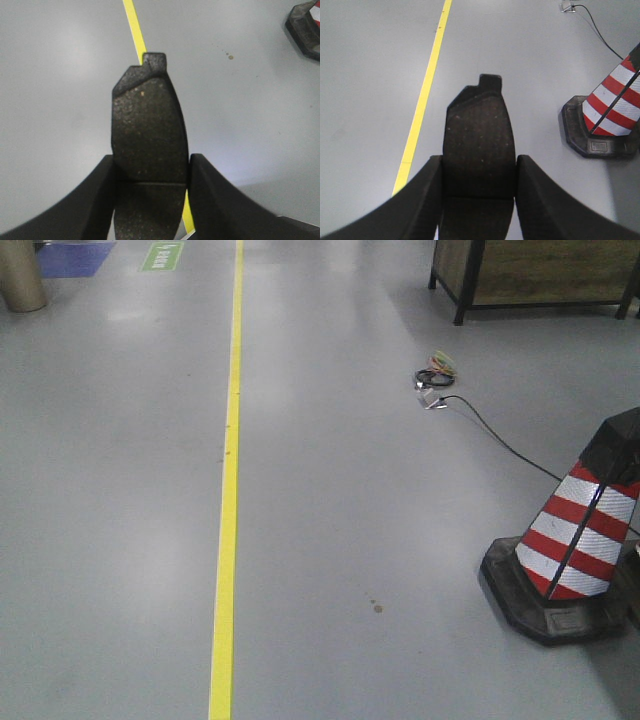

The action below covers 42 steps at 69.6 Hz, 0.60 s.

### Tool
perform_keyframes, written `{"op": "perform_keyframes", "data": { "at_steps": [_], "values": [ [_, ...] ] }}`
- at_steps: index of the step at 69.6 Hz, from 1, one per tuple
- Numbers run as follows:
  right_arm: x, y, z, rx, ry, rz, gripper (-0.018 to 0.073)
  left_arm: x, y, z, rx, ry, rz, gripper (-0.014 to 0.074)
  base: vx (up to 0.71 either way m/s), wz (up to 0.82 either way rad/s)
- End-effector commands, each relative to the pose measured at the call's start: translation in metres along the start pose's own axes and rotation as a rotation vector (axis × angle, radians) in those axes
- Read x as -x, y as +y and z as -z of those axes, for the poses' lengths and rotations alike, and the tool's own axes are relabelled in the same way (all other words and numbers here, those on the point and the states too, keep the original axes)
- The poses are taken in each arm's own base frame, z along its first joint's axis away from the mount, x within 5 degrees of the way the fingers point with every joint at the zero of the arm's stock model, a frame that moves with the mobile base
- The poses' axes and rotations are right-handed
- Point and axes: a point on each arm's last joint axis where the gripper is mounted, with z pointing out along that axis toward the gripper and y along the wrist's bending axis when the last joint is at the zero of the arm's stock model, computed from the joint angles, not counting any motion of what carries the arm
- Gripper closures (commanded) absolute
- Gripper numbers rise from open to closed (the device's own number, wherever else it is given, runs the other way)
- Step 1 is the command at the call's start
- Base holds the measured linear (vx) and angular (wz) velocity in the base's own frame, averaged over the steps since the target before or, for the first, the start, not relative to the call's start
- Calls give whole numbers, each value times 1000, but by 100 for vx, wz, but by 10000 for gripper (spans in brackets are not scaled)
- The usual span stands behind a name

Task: Move and align brake pads A on conveyor
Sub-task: 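Turn the base toward the dark conveyor belt past the cones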

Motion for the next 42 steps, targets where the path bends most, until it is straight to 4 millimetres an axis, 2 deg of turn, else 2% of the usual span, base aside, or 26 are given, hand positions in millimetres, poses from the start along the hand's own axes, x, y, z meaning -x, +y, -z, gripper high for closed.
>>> {"op": "perform_keyframes", "data": {
  "at_steps": [1, 21, 42],
  "values": [
    [13, 0, 7, -1, -109, 7, 567, 5, 0, 6, -3, -55, 4, 603, 38, -19],
    [13, 0, 7, -1, -109, 7, 567, 5, 0, 6, -3, -55, 4, 603, 37, -30],
    [13, 0, 7, -1, -109, 7, 567, 5, 0, 6, -3, -55, 4, 603, 34, -45]
  ]
}}
